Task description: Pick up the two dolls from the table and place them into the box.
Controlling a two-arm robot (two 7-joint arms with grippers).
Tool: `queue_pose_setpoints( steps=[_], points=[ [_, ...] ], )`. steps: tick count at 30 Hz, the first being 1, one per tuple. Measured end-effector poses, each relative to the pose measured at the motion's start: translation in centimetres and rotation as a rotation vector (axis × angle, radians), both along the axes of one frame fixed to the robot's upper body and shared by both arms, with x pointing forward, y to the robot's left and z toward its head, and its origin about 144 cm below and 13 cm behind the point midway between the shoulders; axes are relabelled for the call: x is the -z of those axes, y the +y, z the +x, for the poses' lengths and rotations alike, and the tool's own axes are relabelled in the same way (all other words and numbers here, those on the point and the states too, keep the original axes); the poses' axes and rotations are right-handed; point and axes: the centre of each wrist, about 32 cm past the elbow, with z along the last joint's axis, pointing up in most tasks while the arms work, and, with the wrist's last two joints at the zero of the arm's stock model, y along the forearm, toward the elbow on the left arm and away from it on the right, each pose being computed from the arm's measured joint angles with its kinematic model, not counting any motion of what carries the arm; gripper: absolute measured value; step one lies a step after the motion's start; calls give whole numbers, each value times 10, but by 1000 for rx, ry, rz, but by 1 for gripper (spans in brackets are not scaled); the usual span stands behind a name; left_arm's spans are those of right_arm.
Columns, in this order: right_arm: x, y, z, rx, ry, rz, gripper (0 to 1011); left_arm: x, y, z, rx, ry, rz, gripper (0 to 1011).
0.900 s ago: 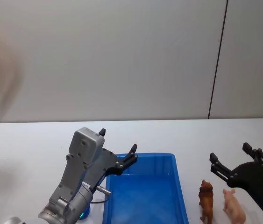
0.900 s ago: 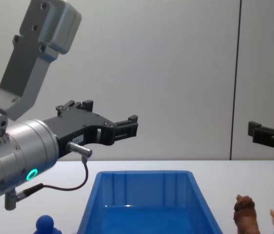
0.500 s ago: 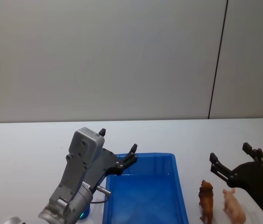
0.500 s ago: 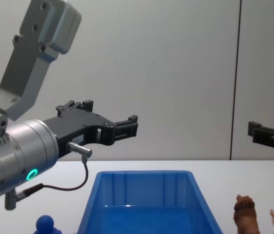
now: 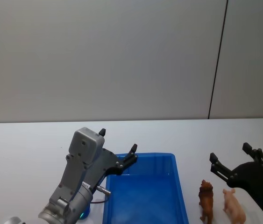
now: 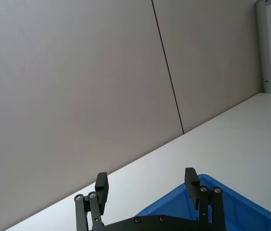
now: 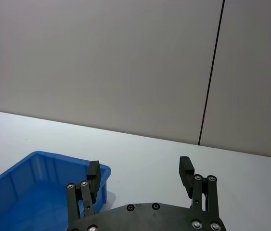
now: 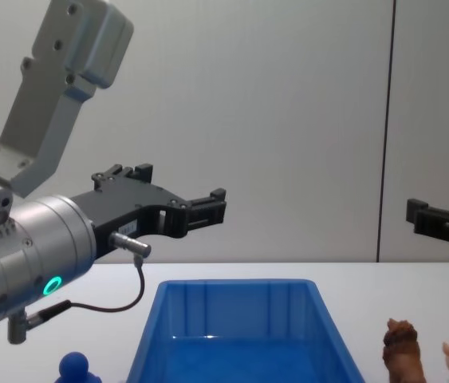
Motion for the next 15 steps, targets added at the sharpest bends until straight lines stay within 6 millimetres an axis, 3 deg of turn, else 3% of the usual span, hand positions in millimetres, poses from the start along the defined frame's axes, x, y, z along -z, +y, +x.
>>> queue_pose_setpoints(
  steps=[15],
  points=[
    [0,0,0,0,0,0,1001,0,0,0,0,0,0,1001]
  ],
)
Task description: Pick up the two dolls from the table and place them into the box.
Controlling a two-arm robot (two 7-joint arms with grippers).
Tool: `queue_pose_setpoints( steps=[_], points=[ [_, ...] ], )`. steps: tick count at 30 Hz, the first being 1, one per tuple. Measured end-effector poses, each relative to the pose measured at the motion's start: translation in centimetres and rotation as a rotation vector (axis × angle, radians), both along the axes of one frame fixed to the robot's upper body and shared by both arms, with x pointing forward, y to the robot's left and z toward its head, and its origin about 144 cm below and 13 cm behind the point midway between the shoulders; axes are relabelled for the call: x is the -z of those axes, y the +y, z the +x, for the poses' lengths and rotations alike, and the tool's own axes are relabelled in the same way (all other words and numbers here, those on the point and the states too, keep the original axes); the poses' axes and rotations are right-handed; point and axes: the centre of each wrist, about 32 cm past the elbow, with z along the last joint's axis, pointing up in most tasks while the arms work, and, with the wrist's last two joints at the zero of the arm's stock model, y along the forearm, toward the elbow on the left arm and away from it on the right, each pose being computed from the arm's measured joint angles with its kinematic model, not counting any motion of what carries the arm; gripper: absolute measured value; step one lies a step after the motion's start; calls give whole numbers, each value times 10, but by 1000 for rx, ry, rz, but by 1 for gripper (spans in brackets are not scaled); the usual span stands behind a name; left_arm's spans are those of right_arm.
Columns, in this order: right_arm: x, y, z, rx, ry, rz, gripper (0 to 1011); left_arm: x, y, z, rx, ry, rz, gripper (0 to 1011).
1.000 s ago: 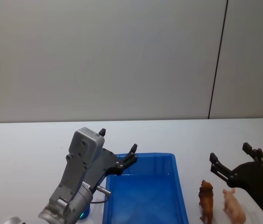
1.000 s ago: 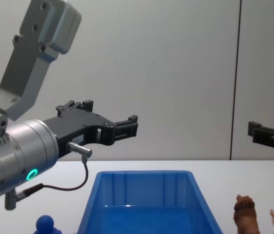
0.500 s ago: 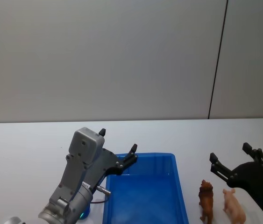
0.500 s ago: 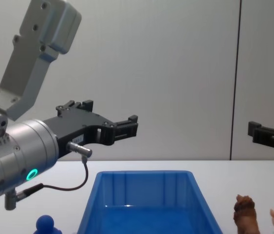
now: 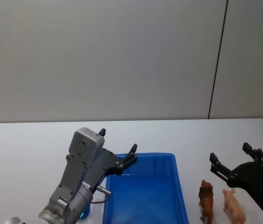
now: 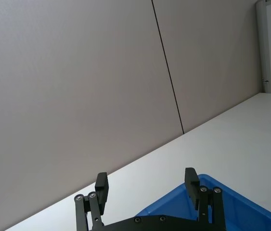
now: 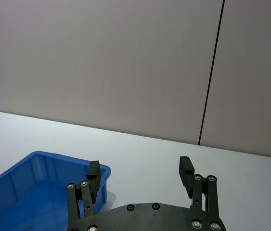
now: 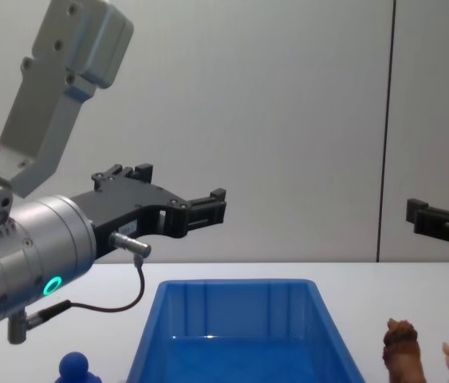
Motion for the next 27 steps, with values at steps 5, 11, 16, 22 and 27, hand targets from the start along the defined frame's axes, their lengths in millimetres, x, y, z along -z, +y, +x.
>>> queue_pose_setpoints(
  steps=[5,11,16,22,27],
  points=[
    [0,-1,0,4,1,-1,1001,0,0,0,0,0,0,1001],
    [0,-5,0,30,28,-4,1001,0,0,0,0,0,0,1001],
    [2,-7,-1,57,64,-10,1001,0,0,0,0,0,0,1001],
    [7,-10,-5,94,122,-22,1001,0,0,0,0,0,0,1001],
    [11,-10,-12,118,172,-31,1001,0,0,0,0,0,0,1001]
  ],
)
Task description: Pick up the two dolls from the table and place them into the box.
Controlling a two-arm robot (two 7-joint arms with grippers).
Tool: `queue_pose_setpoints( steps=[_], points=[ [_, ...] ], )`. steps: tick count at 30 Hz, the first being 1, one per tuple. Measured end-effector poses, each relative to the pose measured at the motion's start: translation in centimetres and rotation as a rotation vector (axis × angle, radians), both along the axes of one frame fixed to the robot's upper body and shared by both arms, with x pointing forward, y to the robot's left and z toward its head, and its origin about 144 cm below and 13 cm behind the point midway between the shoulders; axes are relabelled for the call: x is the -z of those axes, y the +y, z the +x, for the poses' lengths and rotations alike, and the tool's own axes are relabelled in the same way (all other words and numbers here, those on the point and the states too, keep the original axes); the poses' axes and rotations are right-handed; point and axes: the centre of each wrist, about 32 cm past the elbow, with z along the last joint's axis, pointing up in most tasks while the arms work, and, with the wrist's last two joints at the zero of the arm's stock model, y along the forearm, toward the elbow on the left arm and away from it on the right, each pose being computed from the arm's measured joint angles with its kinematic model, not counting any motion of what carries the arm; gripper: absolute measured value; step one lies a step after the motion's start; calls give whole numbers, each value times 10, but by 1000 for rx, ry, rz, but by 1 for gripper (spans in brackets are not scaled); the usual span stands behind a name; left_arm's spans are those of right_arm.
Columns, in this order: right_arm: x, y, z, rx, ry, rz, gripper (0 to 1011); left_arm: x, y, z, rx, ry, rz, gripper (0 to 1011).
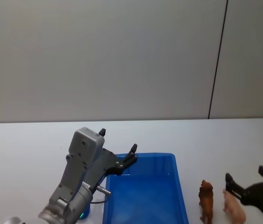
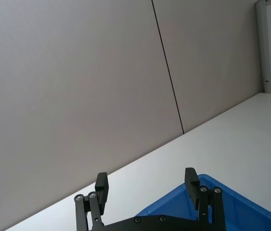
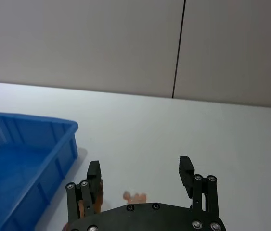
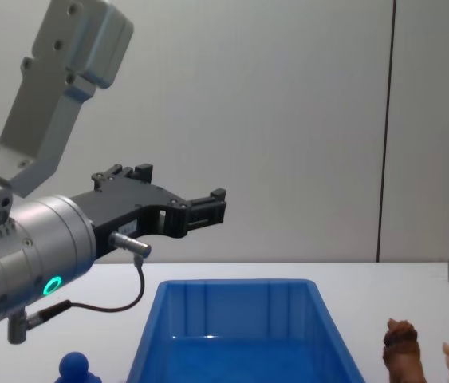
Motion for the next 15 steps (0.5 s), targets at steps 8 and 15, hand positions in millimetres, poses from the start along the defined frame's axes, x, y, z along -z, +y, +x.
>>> queue_pose_setpoints(
  steps=[8,15],
  points=[
    [10,2,-13,26,63,-9,1001,0,0,0,0,0,0,1001],
    [23,4,-22,42,107,-14,1001,0,0,0,0,0,0,1001]
  ],
)
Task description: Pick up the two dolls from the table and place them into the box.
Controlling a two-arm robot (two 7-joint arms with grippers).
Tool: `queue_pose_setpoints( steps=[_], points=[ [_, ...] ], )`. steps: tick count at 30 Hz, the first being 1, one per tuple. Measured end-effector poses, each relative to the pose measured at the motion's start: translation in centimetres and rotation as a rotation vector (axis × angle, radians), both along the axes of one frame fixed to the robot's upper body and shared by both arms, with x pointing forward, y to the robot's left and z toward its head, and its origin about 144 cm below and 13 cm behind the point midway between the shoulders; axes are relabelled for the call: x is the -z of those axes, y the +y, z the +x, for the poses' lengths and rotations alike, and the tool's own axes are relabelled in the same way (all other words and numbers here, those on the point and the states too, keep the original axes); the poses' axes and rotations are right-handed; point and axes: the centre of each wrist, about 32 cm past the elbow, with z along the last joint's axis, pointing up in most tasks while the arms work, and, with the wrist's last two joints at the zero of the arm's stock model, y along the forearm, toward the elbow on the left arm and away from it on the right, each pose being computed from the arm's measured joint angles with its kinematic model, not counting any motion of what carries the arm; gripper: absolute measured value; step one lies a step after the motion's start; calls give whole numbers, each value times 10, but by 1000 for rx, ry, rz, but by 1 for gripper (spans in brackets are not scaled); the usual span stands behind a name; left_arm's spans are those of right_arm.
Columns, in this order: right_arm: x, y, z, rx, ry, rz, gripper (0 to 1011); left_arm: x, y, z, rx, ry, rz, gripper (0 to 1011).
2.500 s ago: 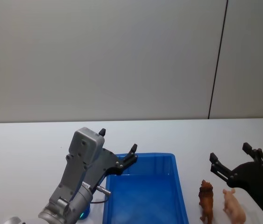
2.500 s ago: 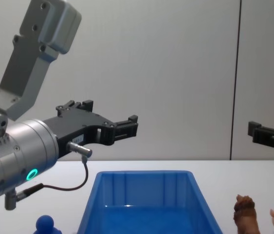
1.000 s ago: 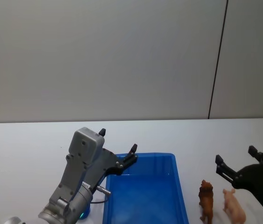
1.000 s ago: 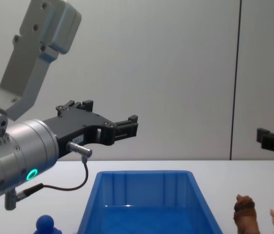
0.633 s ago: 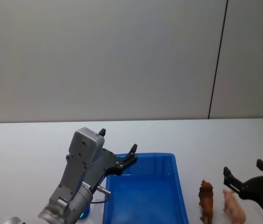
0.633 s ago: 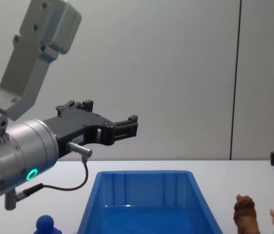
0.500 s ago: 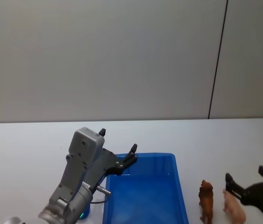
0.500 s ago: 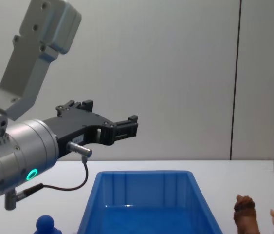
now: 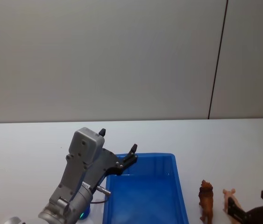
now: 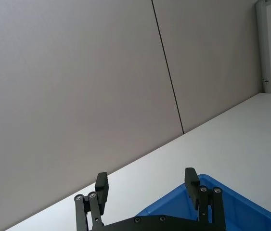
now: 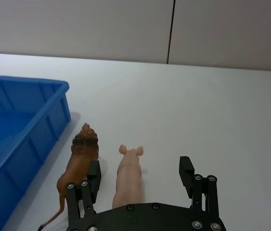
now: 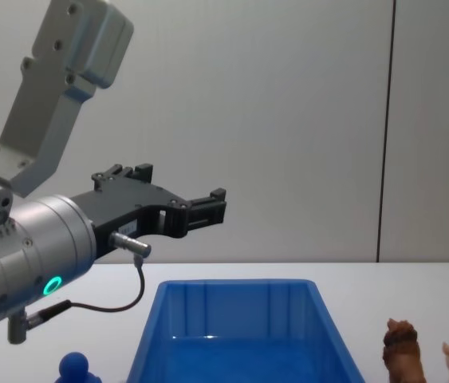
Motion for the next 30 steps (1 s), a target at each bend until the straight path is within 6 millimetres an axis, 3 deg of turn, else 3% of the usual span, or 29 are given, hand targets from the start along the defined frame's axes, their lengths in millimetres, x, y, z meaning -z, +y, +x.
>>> queue_pose_setpoints(
  steps=[14,24,30],
  points=[
    [25,3,-3,10,38,-7,976,0,0,0,0,0,0,1001],
    [40,7,7,-4,27,-10,729,0,0,0,0,0,0,1001],
    [44,9,12,-14,16,-11,503,0,0,0,0,0,0,1001]
  ],
)
